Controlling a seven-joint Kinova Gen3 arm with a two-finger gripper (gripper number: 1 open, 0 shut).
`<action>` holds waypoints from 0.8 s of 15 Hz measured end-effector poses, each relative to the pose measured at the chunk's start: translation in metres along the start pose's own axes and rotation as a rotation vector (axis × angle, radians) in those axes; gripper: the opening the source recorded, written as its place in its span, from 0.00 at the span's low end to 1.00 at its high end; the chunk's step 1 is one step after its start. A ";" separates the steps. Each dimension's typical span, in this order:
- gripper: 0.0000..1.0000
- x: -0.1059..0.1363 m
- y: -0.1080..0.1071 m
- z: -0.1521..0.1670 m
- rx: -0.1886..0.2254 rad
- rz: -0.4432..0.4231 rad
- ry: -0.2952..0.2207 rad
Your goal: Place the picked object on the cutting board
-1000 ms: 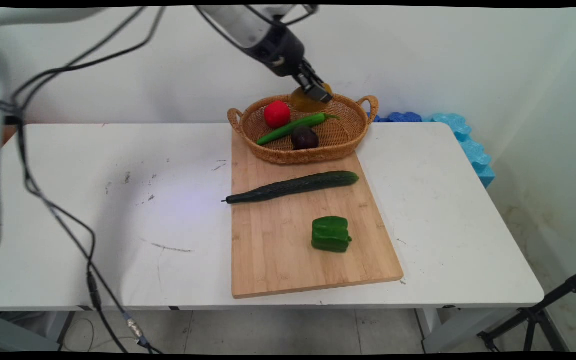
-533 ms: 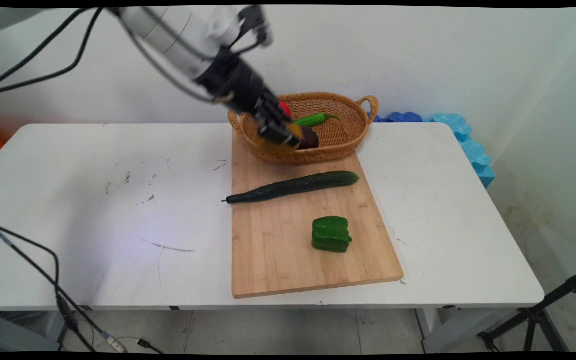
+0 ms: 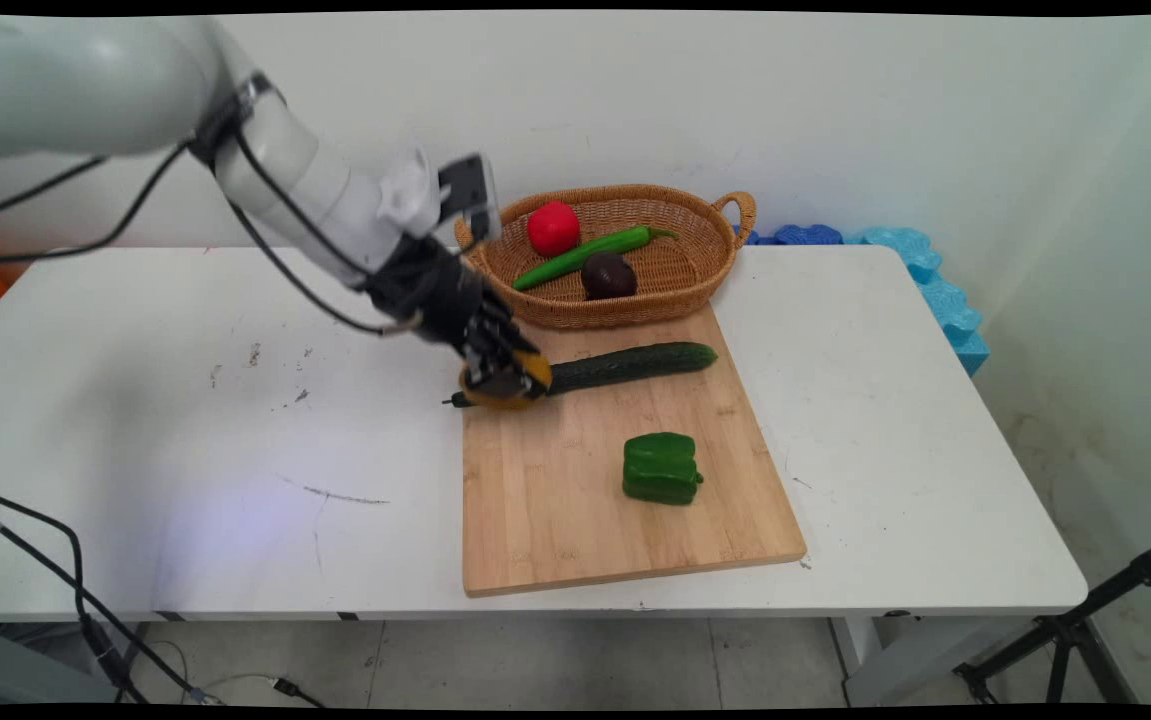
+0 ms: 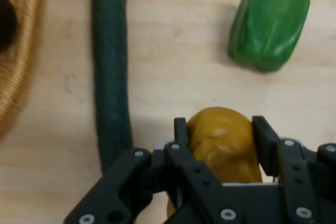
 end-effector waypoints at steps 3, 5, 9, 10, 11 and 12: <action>0.00 -0.018 0.009 0.026 -0.005 -0.007 -0.020; 0.00 -0.024 0.014 0.043 -0.007 -0.014 -0.022; 0.00 -0.026 0.022 0.070 -0.008 -0.023 -0.020; 0.00 -0.026 0.023 0.075 -0.007 -0.024 -0.018; 1.00 -0.026 0.024 0.079 -0.005 -0.025 -0.014; 1.00 -0.025 0.024 0.081 -0.004 -0.027 -0.010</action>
